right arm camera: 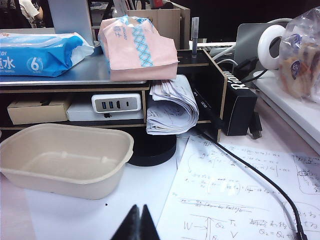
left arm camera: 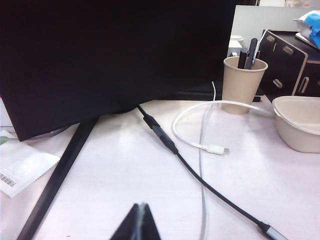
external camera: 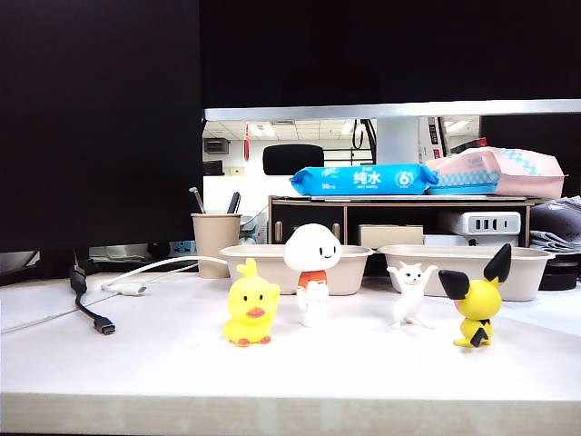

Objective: Put the dolls with similar colors into the same paper box, while dolls with different colors go into separate paper boxes.

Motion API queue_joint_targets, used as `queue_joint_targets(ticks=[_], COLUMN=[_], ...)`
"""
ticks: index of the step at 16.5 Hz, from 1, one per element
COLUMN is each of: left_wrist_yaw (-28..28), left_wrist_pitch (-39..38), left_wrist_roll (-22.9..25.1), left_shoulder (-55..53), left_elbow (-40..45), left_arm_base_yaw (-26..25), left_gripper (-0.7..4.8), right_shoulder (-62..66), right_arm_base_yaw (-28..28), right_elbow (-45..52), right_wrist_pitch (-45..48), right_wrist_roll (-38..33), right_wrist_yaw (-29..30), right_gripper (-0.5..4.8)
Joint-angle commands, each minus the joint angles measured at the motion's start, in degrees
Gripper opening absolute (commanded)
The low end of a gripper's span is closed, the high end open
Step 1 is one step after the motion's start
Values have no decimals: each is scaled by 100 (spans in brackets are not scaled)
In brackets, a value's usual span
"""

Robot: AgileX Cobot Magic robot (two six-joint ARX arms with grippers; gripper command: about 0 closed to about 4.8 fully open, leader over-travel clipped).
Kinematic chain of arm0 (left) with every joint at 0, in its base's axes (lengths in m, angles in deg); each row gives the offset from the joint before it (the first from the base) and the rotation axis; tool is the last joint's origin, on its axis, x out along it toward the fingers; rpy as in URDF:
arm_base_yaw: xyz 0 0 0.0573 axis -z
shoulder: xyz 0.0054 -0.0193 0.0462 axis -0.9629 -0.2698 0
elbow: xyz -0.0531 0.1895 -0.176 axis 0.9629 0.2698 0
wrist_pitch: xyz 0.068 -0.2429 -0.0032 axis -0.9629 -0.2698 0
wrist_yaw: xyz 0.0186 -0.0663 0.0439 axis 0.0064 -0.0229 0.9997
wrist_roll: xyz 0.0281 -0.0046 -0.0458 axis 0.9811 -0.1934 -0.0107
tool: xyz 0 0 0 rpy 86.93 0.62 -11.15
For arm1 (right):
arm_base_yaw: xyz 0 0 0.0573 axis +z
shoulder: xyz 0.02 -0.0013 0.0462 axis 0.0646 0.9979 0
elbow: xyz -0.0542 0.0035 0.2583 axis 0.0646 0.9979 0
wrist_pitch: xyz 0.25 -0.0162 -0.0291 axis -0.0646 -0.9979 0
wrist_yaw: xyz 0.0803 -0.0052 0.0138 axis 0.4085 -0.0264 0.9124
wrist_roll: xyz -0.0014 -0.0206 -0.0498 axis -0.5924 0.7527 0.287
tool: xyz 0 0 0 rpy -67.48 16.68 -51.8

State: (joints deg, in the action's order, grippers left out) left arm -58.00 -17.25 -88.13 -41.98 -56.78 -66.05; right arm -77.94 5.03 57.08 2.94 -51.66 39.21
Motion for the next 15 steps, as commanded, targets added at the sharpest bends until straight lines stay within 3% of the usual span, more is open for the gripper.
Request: queue_joint_targets(ticks=[1, 6, 9, 11, 13, 15], left_wrist_yaw=[-4, 15, 4, -9, -9, -24], left_wrist_pitch=[28, 31, 42, 37, 31, 24], left_wrist_roll=[7, 7, 7, 7, 7, 7], left_shoulder=[0, -2, -221, -737, -1283, -1493], left_elbow=[-4, -4, -4, -4, -4, -4], left_arm_base_yaw=[-7, 85, 2138, 2883, 3292, 3274], left_gripper=[-5, -5, -5, -5, -5, -5], right_shoulder=[-2, -2, -2, -2, -2, -2], right_arm_base_yaw=[-7, -7, -7, -7, -4, -7], right_elbow=[20, 20, 20, 20, 17, 15], right_wrist_pitch=[111, 109, 133, 175, 352, 544], right_wrist_roll=[-20, -22, -601, -1099, -1589, -1943], right_wrist_yaw=[-7, -4, 717, 1189, 1679, 1908], right_gripper=[0, 0, 0, 0, 0, 0])
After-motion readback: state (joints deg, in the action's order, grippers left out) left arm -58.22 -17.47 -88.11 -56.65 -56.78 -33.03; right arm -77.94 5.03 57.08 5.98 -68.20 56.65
